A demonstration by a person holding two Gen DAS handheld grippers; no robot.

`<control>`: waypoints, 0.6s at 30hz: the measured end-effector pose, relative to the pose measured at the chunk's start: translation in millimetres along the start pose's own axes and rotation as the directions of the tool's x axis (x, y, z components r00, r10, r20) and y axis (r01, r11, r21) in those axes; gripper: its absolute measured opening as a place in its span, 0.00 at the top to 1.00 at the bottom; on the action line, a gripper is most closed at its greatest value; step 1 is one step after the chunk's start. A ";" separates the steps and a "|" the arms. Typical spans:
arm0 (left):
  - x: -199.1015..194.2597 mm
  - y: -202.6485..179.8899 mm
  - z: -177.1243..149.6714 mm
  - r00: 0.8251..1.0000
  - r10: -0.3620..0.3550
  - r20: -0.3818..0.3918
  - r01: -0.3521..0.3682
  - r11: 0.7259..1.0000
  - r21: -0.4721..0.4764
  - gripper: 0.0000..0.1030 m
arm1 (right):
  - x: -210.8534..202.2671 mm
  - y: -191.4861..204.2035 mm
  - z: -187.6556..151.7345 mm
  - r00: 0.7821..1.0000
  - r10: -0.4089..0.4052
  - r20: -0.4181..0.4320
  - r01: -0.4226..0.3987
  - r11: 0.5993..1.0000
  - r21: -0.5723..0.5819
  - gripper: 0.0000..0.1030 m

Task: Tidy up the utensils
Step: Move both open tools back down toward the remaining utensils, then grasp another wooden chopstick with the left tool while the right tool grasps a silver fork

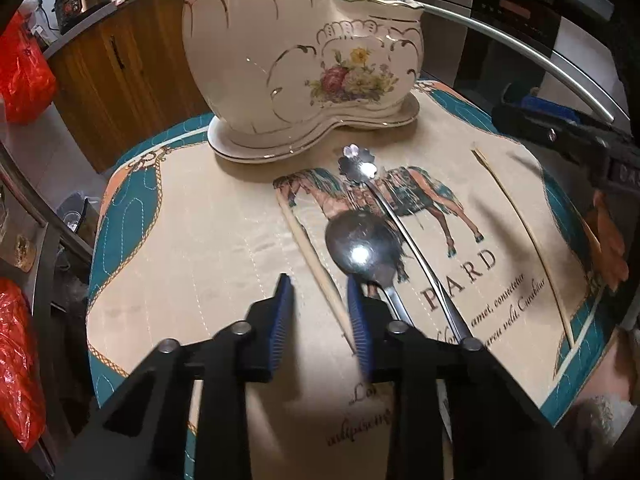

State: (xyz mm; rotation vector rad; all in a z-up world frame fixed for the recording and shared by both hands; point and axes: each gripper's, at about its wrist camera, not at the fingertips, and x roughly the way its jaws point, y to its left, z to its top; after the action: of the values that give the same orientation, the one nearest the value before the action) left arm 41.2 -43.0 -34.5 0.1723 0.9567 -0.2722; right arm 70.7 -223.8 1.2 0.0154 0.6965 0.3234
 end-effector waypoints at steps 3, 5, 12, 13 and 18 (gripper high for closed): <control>2.2 -0.5 1.9 1.000 0.007 0.010 -0.007 1.000 -0.005 0.86 | 5.9 12.9 0.1 0.999 0.035 -0.018 -0.036 0.999 -0.030 0.09; 2.4 0.2 1.8 1.000 0.002 0.015 -0.002 1.000 -0.016 0.87 | 11.2 24.5 0.2 0.998 0.054 -0.033 -0.056 0.996 -0.074 0.19; 2.3 7.9 2.3 0.999 -0.030 0.019 0.031 0.998 -0.060 0.88 | 40.4 47.2 2.1 0.985 0.105 -0.137 -0.122 0.985 -0.118 0.54; 2.1 10.4 1.9 0.999 -0.036 0.020 0.037 0.997 -0.064 0.88 | 44.5 48.7 2.7 0.982 0.111 -0.153 -0.130 0.984 -0.119 0.60; -1.1 18.1 2.3 0.998 -0.058 0.031 0.060 0.995 -0.078 0.91 | 63.9 56.7 6.7 0.971 0.128 -0.200 -0.155 0.980 -0.125 0.66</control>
State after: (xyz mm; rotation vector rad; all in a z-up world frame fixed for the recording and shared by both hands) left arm 47.8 -26.2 -31.9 0.0675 0.9431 -0.2898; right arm 104.6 -150.3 -26.9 -0.1007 0.8639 0.5160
